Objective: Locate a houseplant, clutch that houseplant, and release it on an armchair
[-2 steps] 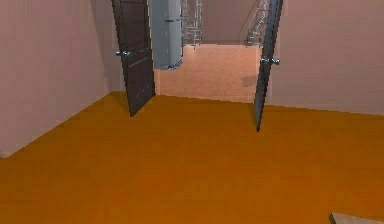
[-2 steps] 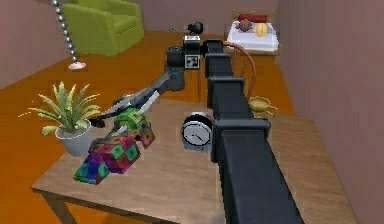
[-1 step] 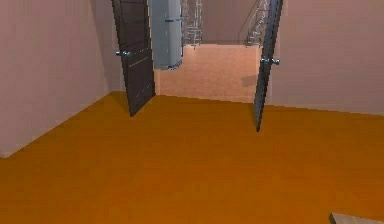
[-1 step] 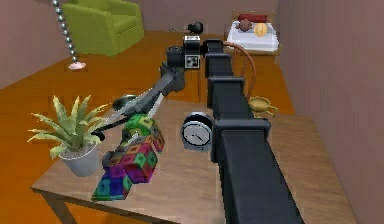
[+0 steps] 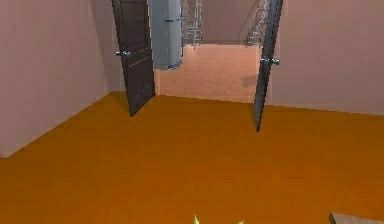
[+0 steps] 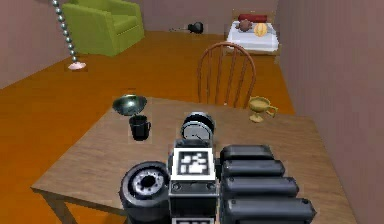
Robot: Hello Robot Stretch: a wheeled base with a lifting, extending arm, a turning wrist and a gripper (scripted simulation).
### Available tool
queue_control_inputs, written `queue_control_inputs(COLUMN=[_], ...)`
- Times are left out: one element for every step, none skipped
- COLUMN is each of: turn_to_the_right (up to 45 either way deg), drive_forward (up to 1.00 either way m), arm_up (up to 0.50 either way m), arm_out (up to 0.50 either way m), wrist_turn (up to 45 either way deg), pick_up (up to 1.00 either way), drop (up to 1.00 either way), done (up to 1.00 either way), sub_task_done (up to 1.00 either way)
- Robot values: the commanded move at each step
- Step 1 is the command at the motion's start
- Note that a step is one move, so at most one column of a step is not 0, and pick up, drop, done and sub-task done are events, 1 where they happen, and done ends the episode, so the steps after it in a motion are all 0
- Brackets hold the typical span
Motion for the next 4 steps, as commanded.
queue_control_inputs(turn_to_the_right=[-45.0,-30.0,0.0,45.0], drive_forward=[0.0,0.0,0.1,0.0], arm_up=[0.0,0.0,0.0,0.0], arm_out=[0.0,0.0,0.0,0.0], wrist_turn=[0.0,0.0,0.0,0.0], pick_up=[0.0,0.0,0.0,0.0], drop=[0.0,0.0,0.0,0.0], done=[0.0,0.0,0.0,0.0], sub_task_done=[0.0,0.0,0.0,0.0])
